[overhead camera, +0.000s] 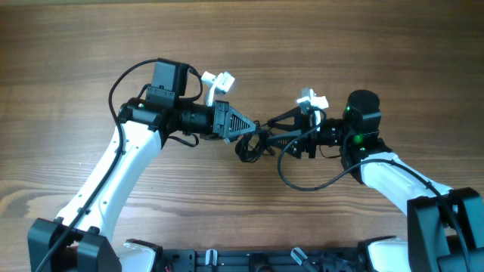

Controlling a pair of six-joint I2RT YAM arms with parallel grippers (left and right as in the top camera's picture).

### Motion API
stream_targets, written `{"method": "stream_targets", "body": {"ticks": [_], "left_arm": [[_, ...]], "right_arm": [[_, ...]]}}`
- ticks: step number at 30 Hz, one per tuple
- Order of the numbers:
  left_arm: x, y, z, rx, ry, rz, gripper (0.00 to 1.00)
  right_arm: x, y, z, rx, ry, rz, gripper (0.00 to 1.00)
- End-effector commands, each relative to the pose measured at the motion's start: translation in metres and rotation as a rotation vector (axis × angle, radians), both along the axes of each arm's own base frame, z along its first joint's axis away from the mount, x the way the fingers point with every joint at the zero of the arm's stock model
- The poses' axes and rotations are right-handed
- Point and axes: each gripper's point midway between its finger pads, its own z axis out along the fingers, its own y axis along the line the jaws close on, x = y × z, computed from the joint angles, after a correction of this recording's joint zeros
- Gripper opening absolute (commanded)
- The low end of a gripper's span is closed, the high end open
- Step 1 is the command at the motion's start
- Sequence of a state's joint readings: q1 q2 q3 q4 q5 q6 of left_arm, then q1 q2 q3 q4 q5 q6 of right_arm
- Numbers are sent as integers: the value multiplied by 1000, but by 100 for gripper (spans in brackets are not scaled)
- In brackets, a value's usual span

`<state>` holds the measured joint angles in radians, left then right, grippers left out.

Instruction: Untangle cables

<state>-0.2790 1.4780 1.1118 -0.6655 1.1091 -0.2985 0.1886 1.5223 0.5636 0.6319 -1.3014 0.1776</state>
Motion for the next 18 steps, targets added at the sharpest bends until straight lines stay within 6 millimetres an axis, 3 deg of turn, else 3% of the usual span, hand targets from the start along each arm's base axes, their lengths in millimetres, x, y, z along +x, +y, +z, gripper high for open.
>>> {"method": "stream_targets", "body": {"ticks": [1, 3, 7, 9, 11, 15, 18], "left_arm": [[-4, 0, 14, -42, -10, -12, 4], [-3, 0, 14, -43, 6, -6, 4], [-3, 0, 14, -44, 7, -4, 4], [-3, 0, 14, -43, 19, 2, 4], [0, -1, 16, -49, 5, 4, 24], [12, -4, 26, -78, -82, 9, 36], [28, -5, 29, -67, -128, 59, 37]], "right_arm": [[2, 2, -3, -3, -12, 3, 33], [1, 2, -2, -2, -11, 7, 28], [2, 2, -2, -2, -11, 6, 4], [2, 2, -2, -1, 8, 5, 4], [2, 1, -2, 3, 60, -1, 4], [-2, 1, -1, 15, 159, 12, 4], [-12, 0, 4, 37, 253, 68, 4]]}}
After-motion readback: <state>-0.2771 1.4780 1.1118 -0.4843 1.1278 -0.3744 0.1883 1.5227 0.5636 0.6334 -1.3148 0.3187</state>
